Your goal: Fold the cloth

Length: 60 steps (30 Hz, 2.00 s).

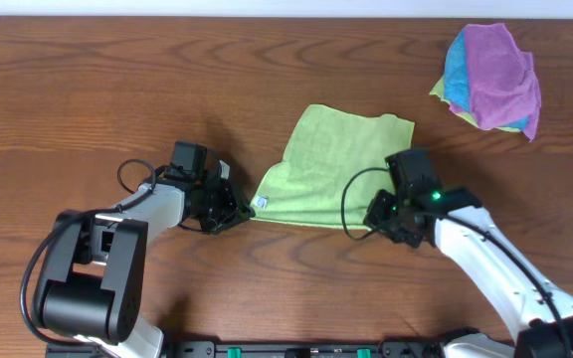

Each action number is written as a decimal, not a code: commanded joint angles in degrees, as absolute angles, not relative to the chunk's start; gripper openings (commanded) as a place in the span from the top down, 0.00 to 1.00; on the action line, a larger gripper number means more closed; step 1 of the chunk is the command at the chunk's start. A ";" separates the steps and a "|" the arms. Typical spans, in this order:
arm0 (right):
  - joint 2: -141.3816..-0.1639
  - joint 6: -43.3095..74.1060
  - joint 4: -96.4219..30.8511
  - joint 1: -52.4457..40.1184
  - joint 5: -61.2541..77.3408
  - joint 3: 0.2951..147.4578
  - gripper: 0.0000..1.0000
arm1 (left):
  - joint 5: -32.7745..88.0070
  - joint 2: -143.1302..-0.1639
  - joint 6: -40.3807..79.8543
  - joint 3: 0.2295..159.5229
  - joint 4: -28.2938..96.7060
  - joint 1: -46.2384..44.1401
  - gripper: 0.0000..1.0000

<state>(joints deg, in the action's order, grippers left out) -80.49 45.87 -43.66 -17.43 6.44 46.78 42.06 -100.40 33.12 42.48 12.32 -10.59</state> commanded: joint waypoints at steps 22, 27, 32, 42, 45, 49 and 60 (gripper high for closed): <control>-79.70 44.53 -63.46 -17.28 2.52 50.37 0.32 | 41.01 -101.45 31.66 42.76 15.00 -9.91 0.94; -79.70 45.98 -65.08 -17.26 0.64 51.16 0.27 | 41.74 -101.43 31.68 43.00 15.00 -9.82 0.94; -79.31 54.50 -69.91 -16.47 -2.90 52.34 0.23 | 42.04 -101.45 31.57 44.56 16.75 -9.72 0.94; -77.54 58.30 -66.30 -12.05 2.66 48.47 0.21 | 36.88 -101.43 21.02 51.55 30.81 -9.76 0.93; -75.29 58.52 -59.53 -12.01 7.27 42.59 0.23 | 35.35 -101.43 19.20 52.31 32.88 -9.78 0.89; -71.46 59.57 -51.79 -12.01 12.01 35.05 0.23 | 35.40 -101.43 18.79 52.31 33.52 -9.78 0.87; -64.07 63.46 -41.47 -12.01 11.84 22.68 0.32 | 37.69 -101.45 15.00 52.31 33.80 -9.78 0.77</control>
